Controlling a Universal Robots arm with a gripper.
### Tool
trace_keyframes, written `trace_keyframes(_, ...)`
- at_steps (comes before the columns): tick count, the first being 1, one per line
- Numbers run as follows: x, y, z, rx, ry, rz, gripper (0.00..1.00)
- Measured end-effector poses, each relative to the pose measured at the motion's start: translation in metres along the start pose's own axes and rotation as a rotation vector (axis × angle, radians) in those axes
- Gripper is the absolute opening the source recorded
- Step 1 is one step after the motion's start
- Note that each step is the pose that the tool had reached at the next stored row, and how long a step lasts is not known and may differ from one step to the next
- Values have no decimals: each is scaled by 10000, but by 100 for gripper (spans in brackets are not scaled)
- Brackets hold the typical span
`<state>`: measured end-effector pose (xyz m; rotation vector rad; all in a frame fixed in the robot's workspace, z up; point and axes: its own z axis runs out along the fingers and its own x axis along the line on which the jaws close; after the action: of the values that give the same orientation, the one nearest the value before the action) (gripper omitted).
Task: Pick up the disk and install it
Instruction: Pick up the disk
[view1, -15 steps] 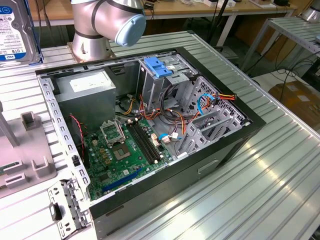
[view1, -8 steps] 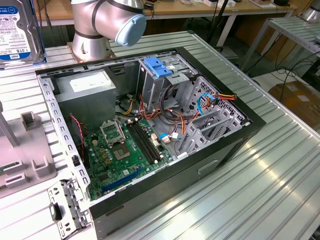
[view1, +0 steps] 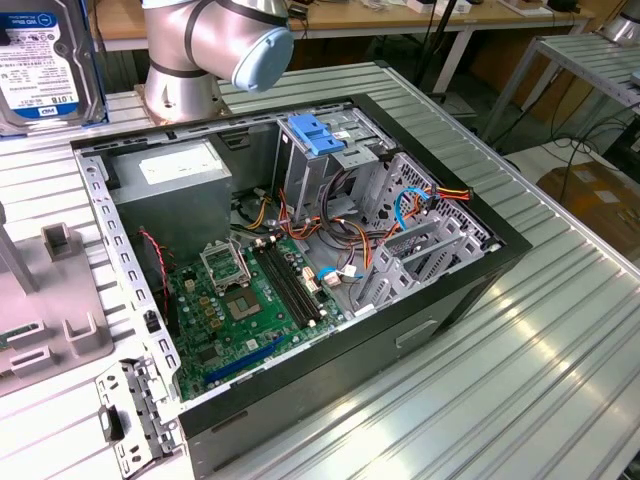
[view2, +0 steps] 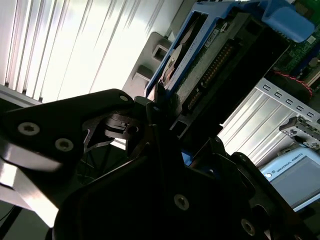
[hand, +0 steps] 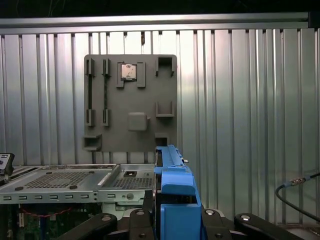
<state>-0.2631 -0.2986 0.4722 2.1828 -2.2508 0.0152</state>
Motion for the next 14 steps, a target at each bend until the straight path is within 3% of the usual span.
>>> trace_keyframes(14, 6, -195, 1, 0, 0, 0, 36)
